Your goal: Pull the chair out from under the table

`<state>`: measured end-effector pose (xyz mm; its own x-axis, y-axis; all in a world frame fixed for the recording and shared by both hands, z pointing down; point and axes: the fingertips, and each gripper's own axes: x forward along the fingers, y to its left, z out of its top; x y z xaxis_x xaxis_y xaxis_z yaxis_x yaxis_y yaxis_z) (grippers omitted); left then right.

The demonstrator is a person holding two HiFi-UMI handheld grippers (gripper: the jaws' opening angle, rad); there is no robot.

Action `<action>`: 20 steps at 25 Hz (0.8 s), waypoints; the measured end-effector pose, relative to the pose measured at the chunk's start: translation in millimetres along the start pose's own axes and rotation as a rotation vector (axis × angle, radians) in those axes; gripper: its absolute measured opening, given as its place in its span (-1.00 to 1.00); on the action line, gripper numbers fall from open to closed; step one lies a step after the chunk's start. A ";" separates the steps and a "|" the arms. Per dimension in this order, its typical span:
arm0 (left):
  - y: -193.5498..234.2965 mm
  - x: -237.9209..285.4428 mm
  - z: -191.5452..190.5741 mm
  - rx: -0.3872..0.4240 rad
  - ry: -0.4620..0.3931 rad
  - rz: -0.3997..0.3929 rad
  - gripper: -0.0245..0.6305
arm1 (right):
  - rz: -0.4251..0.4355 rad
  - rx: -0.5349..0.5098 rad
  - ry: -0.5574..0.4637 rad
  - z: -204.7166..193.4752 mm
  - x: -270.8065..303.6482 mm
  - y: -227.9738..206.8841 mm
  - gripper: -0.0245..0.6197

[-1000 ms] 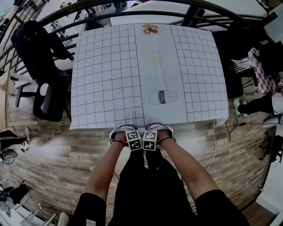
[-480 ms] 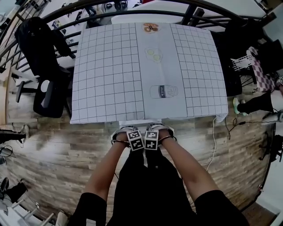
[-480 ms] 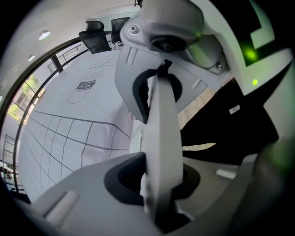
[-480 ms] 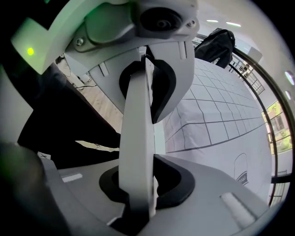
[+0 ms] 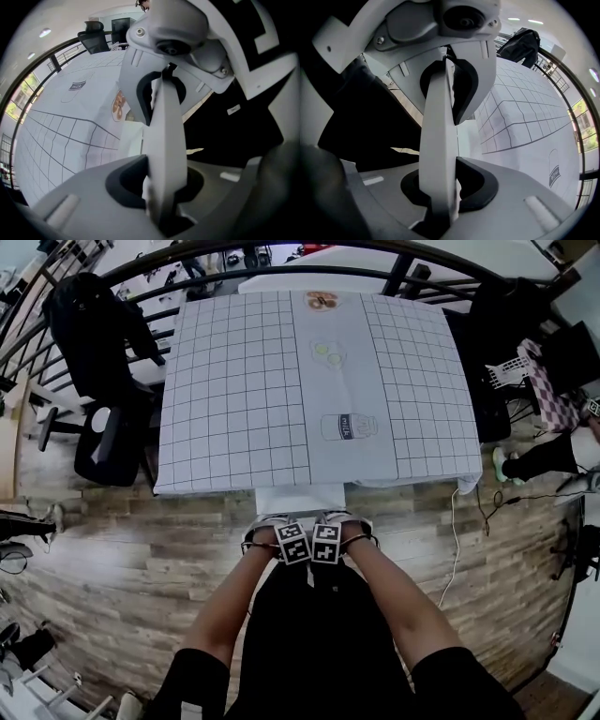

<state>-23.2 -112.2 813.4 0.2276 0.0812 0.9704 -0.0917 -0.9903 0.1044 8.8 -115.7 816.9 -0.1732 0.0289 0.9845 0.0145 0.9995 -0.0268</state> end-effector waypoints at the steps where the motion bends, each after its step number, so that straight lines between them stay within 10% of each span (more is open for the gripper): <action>1: -1.5 0.2 -0.2 -0.005 -0.002 -0.002 -0.65 | 0.002 0.001 0.001 -0.1 0.4 1.5 -0.70; 20: -73.9 4.2 -11.6 0.022 -0.005 -0.014 -0.64 | 0.026 0.059 -0.001 3.1 3.2 75.0 -0.68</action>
<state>-26.7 -37.4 812.3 0.2333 0.0950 0.9678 -0.0675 -0.9912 0.1136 6.3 -40.6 817.5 -0.1746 0.0549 0.9831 -0.0389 0.9973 -0.0626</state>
